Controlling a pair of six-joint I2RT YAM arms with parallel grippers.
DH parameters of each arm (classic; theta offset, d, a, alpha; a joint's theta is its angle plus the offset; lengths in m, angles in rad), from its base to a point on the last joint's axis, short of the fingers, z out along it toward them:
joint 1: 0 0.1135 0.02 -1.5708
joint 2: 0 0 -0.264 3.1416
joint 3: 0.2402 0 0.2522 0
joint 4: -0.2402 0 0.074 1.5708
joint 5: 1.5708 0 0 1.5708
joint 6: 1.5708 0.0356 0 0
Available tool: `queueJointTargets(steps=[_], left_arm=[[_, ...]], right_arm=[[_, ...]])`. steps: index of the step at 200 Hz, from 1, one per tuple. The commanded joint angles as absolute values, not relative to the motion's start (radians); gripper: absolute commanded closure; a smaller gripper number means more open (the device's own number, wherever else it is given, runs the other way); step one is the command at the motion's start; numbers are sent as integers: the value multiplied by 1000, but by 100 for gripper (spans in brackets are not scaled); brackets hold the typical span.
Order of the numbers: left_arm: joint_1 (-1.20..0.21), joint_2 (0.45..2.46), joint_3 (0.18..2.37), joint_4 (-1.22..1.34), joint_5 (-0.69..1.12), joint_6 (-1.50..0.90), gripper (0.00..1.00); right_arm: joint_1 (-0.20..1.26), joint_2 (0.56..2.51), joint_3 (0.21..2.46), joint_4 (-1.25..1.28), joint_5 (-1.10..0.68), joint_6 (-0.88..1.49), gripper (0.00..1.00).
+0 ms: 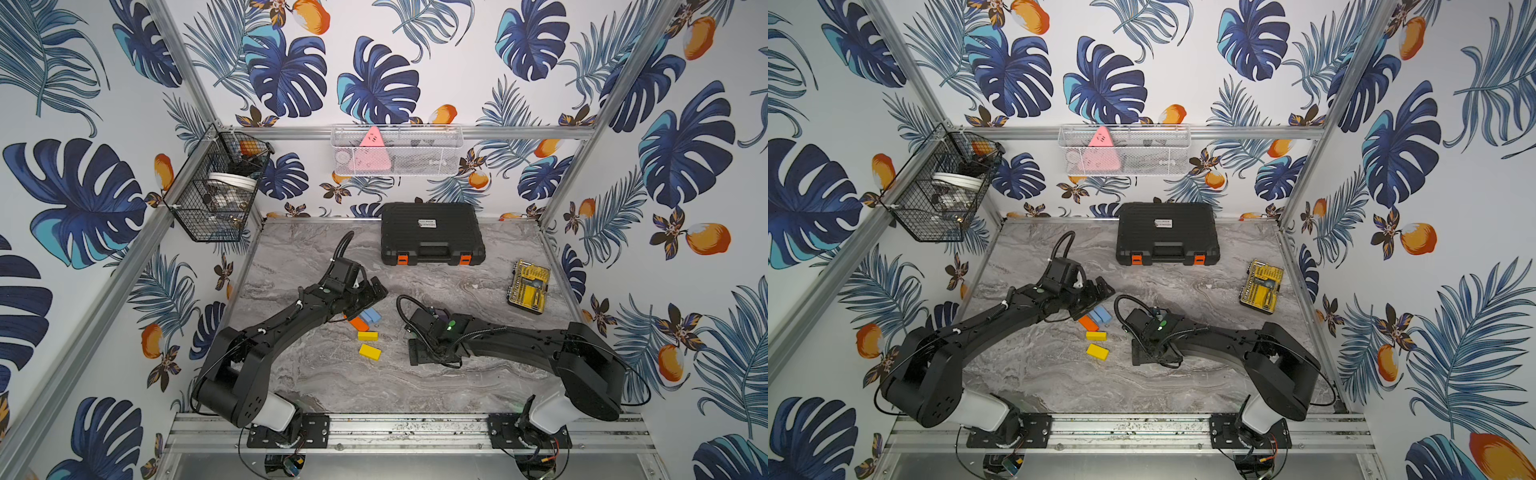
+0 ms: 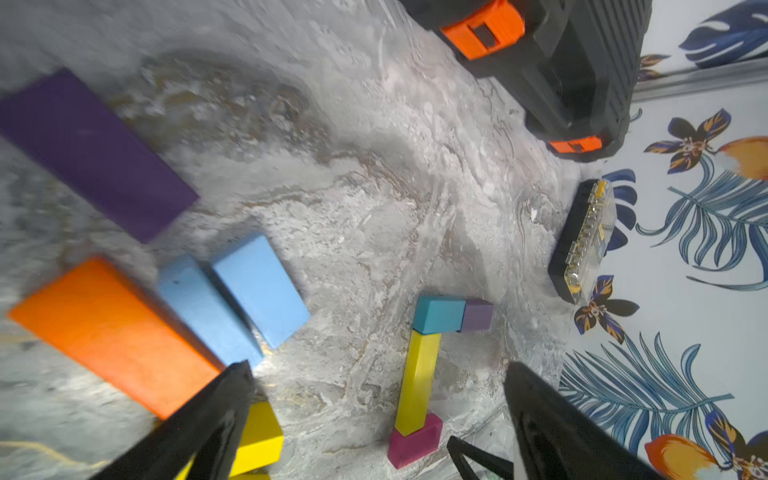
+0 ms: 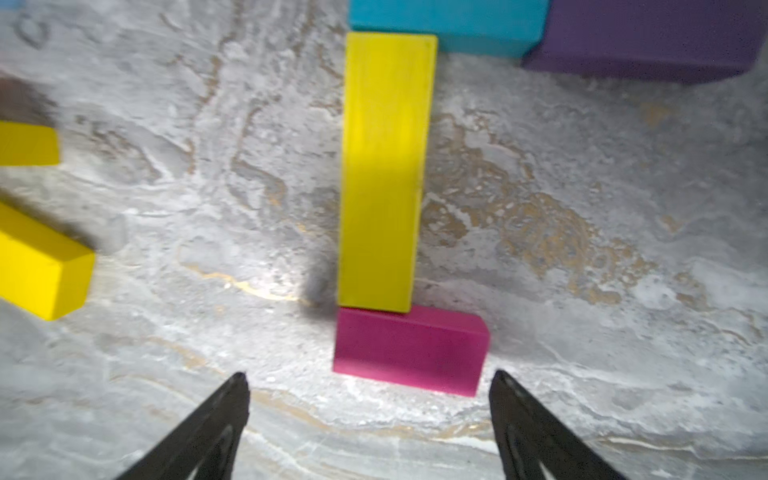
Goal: Assemble the letter c with building blocks
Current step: Assemble the building block at the center of the board, then pick up the building block from the center of the board.
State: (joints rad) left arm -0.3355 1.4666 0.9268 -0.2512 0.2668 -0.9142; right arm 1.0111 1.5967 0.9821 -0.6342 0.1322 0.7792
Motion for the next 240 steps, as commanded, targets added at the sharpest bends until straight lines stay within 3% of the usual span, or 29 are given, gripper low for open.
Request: queueJointTargets(steps=[1,64,148,240], left_arm=[[-258,1438,915,-289,309,-865,1],[-10,1397,866,-321,413,-795,1],[54,1400,832,-292,460,-799,1],[54,1392,818,-272,472,-819,1]], right_arm=[[1037,1637,1048,-642,87,730,9],[1137,1924,1351,-651,69,609,8],[1141,2108,1490,-643,38,440,12],[1188,2091,1482,-660,45,397,58]])
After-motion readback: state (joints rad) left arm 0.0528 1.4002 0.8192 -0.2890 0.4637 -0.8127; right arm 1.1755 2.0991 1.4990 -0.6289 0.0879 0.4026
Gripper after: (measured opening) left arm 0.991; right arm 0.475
